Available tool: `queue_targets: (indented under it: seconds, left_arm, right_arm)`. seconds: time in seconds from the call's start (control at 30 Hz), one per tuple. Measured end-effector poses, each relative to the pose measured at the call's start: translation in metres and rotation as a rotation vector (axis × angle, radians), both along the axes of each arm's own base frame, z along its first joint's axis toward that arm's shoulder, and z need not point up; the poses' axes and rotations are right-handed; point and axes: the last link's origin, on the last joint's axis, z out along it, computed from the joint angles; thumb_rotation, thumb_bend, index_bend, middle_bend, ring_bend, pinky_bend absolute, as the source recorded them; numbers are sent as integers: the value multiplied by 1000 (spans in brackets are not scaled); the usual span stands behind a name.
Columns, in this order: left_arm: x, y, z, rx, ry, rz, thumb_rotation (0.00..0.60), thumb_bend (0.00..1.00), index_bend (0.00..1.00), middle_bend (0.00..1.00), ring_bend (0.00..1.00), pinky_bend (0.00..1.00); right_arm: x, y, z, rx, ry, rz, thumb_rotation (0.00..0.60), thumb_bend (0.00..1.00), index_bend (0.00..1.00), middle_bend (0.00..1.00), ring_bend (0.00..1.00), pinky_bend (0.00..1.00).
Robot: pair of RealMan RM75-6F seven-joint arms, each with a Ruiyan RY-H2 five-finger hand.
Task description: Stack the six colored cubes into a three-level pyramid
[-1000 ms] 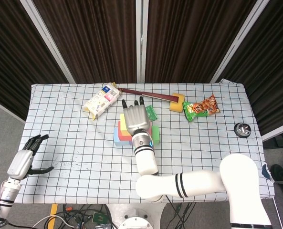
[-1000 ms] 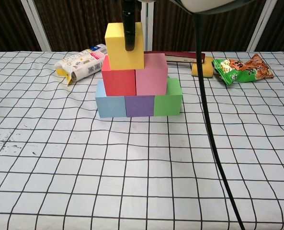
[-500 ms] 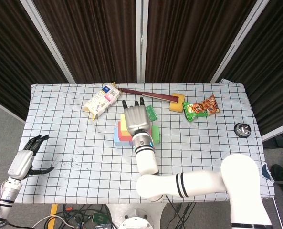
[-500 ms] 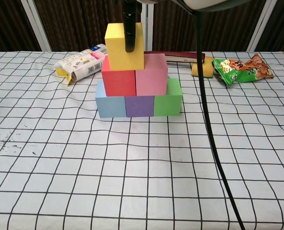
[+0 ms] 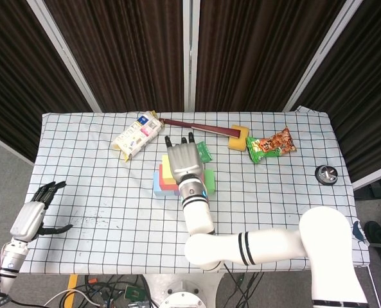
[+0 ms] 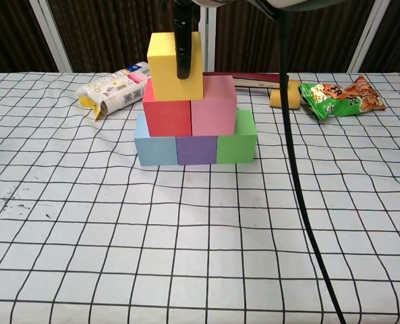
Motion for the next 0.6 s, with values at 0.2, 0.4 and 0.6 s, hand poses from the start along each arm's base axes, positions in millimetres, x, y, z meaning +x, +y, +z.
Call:
queue_targets:
  seconds: [0.2, 0.4, 0.6]
  left_arm:
    - [0, 0, 0, -1, 0, -1, 600, 0, 57, 106, 21, 69]
    - [0, 0, 0, 0, -2, 0, 600, 0, 57, 106, 22, 68]
    - [0, 1, -1, -3, -1, 1, 600, 0, 57, 106, 22, 69]
  right_arm:
    - [0, 0, 1, -1, -3, 0, 600, 7, 0, 482, 142, 0]
    - [-1, -1, 2, -5, -3, -1, 600, 9, 0, 471, 142, 0]
    - [-2, -1, 1, -6, -7, -2, 600, 12, 0, 469, 142, 0]
